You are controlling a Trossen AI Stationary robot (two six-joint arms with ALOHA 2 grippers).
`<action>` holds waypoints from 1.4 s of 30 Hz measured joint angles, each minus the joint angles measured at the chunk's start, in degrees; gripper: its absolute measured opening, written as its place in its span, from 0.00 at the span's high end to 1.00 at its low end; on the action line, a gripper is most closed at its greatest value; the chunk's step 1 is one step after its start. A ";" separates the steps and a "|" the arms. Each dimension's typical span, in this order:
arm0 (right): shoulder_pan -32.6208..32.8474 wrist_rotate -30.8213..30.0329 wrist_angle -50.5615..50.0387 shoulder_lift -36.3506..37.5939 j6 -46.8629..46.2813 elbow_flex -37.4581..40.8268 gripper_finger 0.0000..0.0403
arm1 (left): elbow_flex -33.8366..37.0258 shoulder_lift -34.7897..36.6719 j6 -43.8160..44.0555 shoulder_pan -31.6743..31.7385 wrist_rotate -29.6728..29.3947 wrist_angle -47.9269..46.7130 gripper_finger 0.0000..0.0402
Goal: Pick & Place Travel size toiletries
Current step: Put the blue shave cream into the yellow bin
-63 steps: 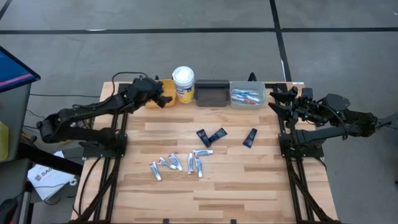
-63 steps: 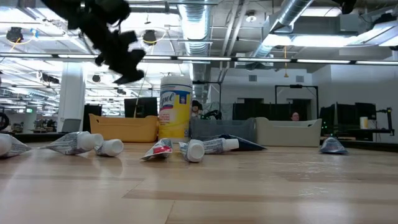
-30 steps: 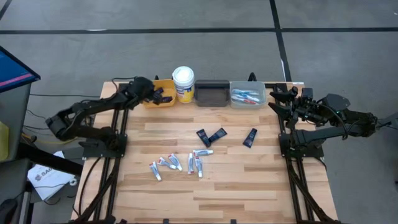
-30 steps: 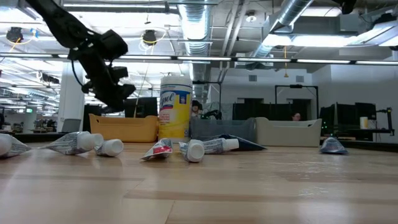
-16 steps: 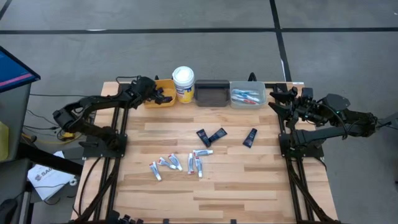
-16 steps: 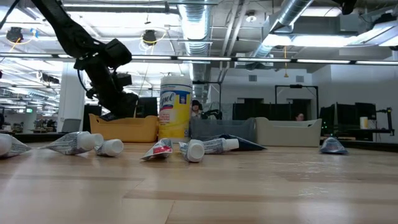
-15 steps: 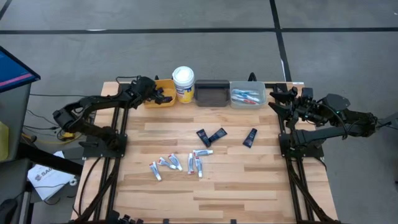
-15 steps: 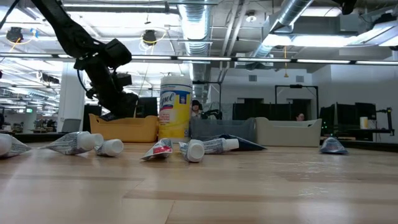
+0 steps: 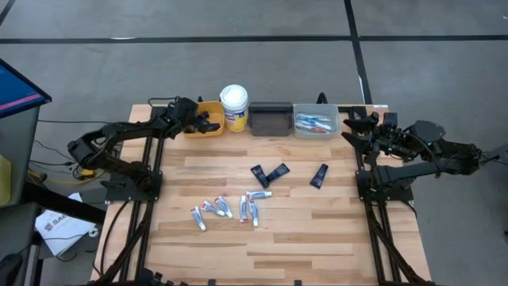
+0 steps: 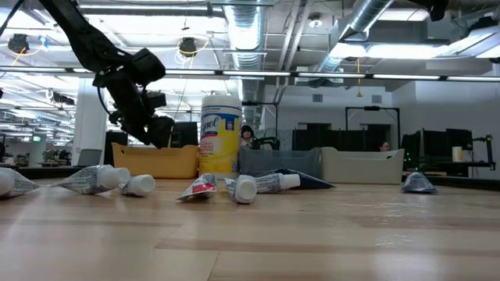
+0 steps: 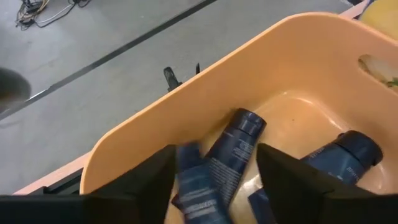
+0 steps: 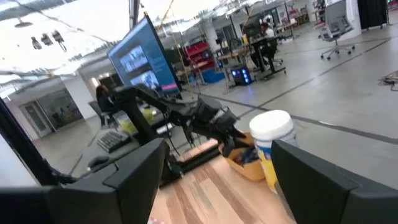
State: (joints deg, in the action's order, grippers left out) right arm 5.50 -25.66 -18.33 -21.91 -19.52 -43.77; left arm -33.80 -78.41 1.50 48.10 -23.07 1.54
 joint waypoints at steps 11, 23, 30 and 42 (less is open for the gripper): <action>0.00 -2.83 0.98 0.02 -0.05 -0.02 0.29 | -1.26 0.04 -0.43 -1.45 1.96 0.13 0.30; 0.00 -3.10 -0.05 -0.17 -0.12 0.00 0.29 | -6.48 0.45 -5.73 -3.23 2.09 -0.07 0.31; -0.07 -3.16 -0.57 -0.28 -0.66 0.00 0.29 | -10.17 0.68 -6.25 -6.17 2.40 -0.07 0.31; -1.75 -7.64 -8.30 -6.10 -4.51 -0.02 0.29 | -11.47 10.13 -7.72 -17.52 3.94 -0.07 0.31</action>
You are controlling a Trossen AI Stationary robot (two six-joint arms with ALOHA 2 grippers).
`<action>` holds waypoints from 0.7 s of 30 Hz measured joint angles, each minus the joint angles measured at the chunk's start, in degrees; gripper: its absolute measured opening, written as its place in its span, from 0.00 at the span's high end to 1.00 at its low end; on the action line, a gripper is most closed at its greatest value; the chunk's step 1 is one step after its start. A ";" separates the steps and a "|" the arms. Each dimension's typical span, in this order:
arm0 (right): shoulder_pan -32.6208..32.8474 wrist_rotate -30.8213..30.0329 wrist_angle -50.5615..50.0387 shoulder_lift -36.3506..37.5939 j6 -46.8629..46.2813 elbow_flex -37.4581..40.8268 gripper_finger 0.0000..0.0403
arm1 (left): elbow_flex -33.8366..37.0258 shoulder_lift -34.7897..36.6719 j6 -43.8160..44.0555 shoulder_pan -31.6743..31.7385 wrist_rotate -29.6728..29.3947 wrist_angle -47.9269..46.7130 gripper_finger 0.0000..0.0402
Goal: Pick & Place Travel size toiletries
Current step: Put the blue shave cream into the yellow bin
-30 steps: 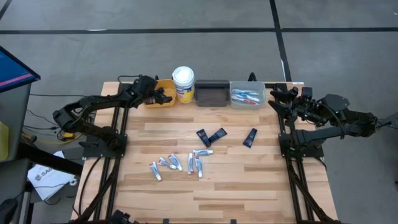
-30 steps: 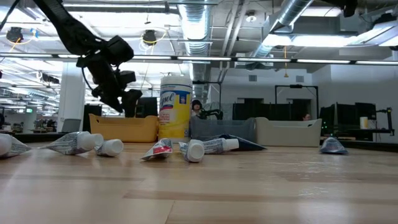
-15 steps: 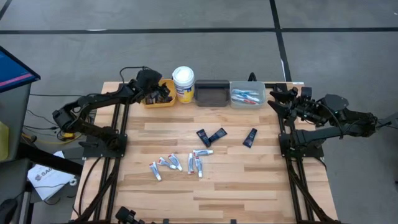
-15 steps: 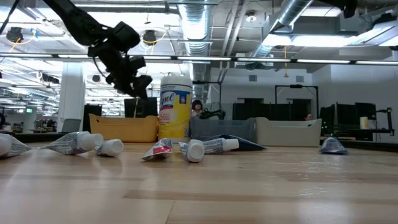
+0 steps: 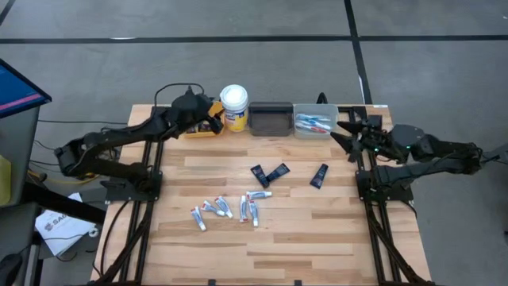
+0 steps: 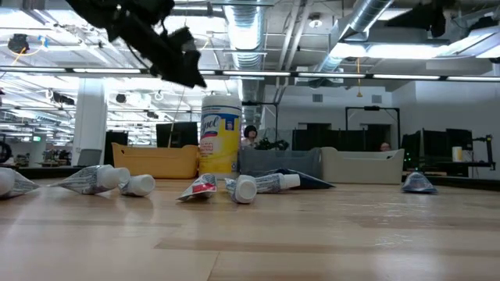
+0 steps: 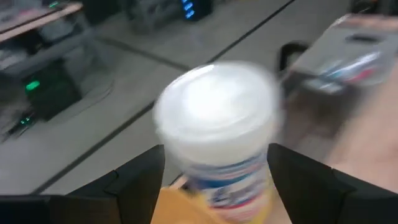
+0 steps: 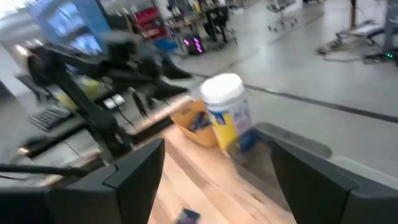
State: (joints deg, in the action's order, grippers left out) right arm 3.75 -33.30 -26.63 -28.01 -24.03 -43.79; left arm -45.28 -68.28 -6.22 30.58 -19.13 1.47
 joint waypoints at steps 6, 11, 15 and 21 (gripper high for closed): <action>-4.72 0.10 -8.17 -6.59 -7.26 0.00 0.29 | 0.00 4.63 2.50 -5.00 1.59 0.00 0.31; -11.54 2.31 -15.12 -16.25 -28.11 -0.09 0.29 | 0.00 5.99 5.11 -6.89 0.47 0.03 0.31; -15.82 14.16 -19.04 -26.51 -42.16 -0.06 0.29 | 0.00 6.08 5.18 -6.98 0.41 -0.06 0.31; -17.19 27.02 -21.19 -39.94 -48.64 0.02 0.29 | 0.00 6.08 5.19 -6.98 0.21 0.00 0.31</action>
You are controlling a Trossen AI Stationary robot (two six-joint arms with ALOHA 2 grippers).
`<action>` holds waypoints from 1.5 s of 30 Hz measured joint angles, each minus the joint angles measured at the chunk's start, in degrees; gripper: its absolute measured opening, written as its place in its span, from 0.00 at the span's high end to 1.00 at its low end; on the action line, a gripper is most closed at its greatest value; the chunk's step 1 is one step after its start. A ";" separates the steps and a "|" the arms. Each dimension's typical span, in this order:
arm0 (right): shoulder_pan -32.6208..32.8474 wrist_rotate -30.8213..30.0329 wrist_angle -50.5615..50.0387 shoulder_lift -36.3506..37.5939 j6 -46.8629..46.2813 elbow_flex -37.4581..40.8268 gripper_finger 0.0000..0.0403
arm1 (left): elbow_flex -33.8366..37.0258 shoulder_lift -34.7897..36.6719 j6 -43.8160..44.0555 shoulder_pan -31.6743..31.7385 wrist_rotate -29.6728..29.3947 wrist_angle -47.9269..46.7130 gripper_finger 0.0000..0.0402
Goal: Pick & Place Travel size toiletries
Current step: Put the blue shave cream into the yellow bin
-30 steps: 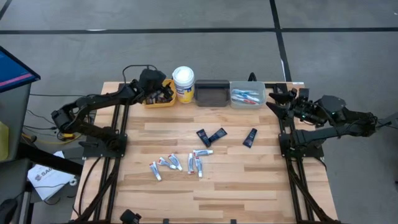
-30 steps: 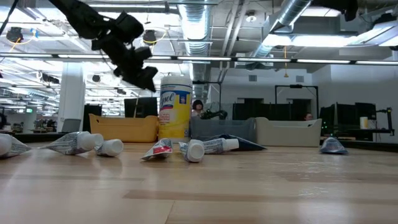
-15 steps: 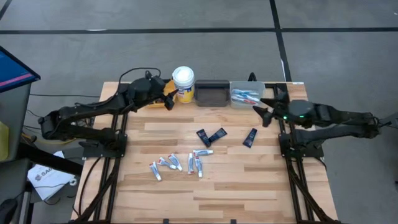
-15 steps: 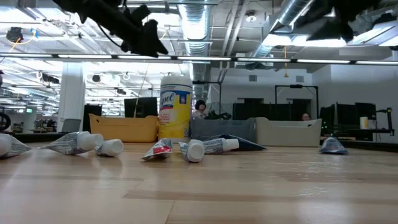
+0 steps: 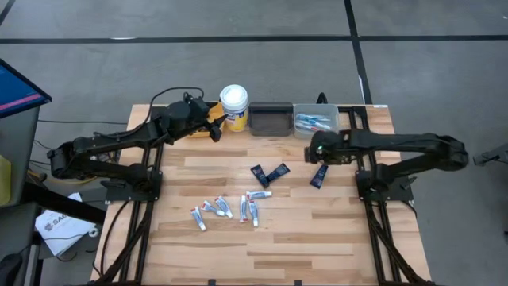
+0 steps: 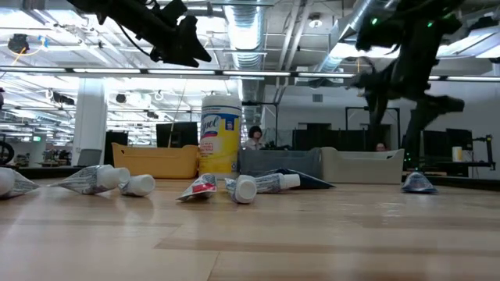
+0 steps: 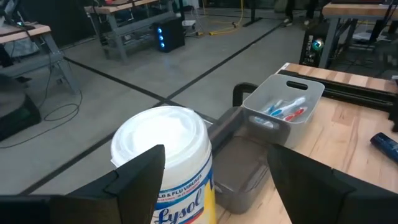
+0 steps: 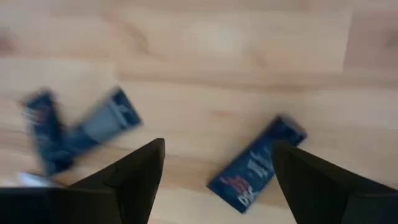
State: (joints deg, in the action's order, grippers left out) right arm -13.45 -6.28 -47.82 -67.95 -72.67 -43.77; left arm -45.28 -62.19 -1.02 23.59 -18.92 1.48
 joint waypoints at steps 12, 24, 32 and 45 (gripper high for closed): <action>1.39 4.80 -0.88 -13.06 -3.95 -0.02 0.29 | 0.00 -0.02 -0.13 0.04 0.04 0.00 0.31; -2.85 8.61 8.64 -16.54 -6.47 6.19 0.29 | 0.00 -0.04 -2.18 0.96 0.22 0.09 0.31; -3.07 8.39 7.09 -16.66 -6.58 6.43 0.48 | 0.00 -0.04 -3.64 0.96 0.20 0.11 0.31; -3.07 7.75 9.13 -17.05 5.10 1.42 0.76 | 0.02 -0.04 -3.23 0.96 0.04 0.44 0.31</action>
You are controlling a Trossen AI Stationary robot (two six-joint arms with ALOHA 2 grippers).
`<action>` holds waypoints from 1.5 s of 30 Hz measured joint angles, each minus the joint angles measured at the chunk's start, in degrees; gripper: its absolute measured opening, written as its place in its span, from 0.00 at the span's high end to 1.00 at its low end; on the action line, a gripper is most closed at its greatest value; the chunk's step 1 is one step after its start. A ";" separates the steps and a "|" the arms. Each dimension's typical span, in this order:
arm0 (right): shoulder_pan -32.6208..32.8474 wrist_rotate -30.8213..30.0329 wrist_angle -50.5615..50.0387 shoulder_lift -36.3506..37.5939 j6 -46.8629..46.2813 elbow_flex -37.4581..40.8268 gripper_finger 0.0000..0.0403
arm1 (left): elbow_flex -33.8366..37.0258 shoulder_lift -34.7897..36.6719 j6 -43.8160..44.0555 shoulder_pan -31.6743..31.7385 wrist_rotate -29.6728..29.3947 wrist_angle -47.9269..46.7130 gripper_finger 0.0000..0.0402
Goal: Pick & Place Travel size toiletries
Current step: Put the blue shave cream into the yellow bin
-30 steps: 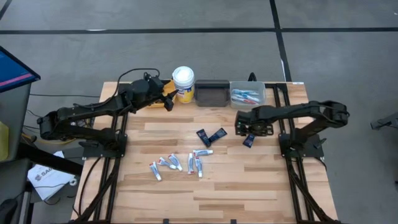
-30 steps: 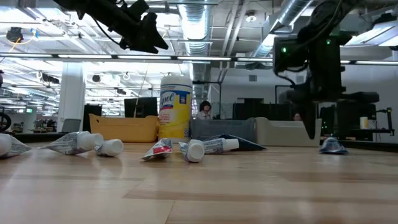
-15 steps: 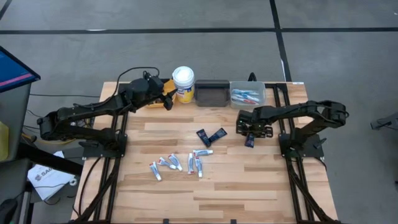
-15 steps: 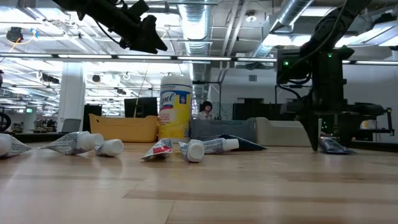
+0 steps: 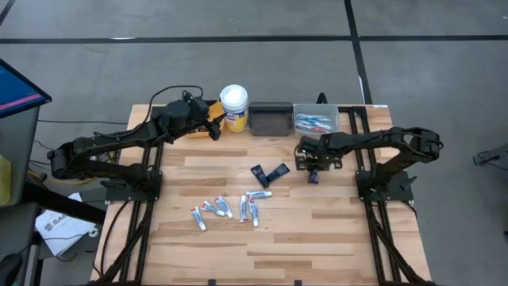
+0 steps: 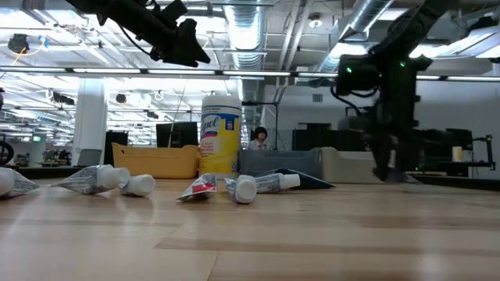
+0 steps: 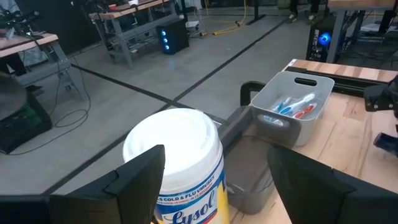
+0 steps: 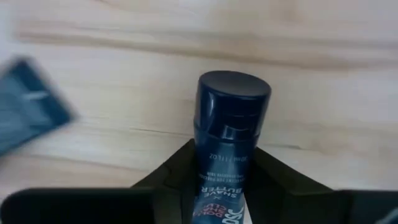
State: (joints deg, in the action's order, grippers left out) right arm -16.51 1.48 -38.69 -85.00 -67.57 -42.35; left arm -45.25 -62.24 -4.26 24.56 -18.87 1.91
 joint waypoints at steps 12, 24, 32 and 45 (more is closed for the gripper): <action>-0.44 0.02 15.21 0.10 24.90 -16.86 0.76 | 0.04 -0.61 14.30 4.99 21.92 0.70 0.31; -1.01 0.04 21.61 0.16 46.52 -30.74 0.76 | 0.05 -7.88 27.87 8.91 36.86 25.52 0.31; -0.84 0.17 21.41 0.16 48.53 -32.98 0.76 | 0.02 -16.40 33.21 8.11 42.72 37.50 0.31; -0.69 1.57 21.19 0.16 48.72 -33.00 0.76 | -3.63 -24.11 28.33 3.85 43.16 45.89 0.31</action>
State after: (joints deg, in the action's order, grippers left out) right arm -17.21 3.04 -17.50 -84.84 -18.85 -75.35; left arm -48.89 -86.35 24.07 28.41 24.28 47.80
